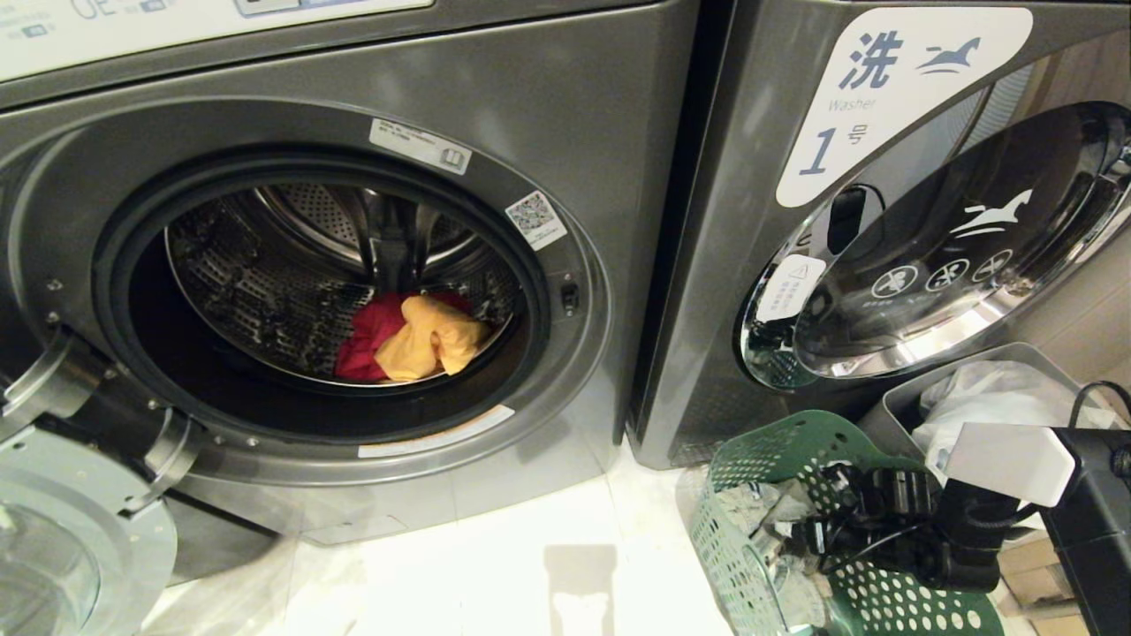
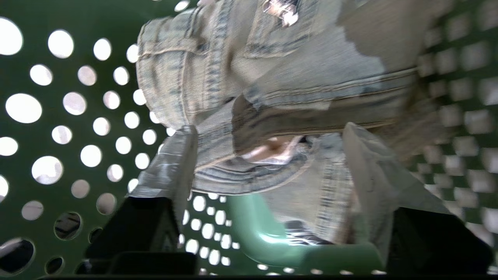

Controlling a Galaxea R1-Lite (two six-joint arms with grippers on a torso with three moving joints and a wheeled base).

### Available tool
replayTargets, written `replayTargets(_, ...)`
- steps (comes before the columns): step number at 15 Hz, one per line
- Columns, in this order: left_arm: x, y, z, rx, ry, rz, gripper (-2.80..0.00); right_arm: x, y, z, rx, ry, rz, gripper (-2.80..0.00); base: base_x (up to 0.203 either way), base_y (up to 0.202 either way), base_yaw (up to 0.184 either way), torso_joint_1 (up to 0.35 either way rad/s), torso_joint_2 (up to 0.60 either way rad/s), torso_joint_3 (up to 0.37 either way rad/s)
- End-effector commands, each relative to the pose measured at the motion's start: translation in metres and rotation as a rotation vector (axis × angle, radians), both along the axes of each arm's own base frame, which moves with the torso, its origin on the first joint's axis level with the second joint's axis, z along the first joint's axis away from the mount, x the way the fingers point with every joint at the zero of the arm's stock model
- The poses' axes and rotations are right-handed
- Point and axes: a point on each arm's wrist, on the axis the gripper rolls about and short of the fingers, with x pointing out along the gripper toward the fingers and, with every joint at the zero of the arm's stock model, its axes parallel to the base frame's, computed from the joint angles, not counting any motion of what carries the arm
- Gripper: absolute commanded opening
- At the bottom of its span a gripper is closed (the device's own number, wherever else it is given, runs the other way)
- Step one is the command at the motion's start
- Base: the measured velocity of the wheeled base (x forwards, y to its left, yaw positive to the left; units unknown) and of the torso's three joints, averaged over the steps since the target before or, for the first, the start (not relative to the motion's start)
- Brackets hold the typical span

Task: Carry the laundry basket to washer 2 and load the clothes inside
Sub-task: Place the clothes into the washing machine

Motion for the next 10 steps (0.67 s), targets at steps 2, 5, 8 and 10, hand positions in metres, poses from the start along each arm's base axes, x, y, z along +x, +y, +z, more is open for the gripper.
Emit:
replayTargets(2,0.0,0.0,0.0,-0.001,0.0,0.002,-2.8,-0.004,0.001,-0.02,0.022,0.042,-0.013,0.0,0.0,0.0,0.0,0.0,0.0,0.0)
replayTargets(5,0.0,0.0,0.0,-0.001,0.0,0.002,-2.8,0.008,-0.001,-0.027,0.01,0.004,-0.03,0.0,0.0,0.0,0.0,0.0,0.0,0.0)
replayTargets(8,0.0,0.0,0.0,-0.001,0.0,0.002,-2.8,0.026,0.001,-0.031,0.08,-0.004,-0.132,0.0,0.0,0.0,0.0,0.0,0.0,0.0)
replayTargets(10,0.0,0.0,0.0,-0.001,0.0,0.002,-2.8,0.033,0.003,-0.035,0.13,0.015,-0.177,0.0,0.0,0.0,0.0,0.0,0.0,0.0)
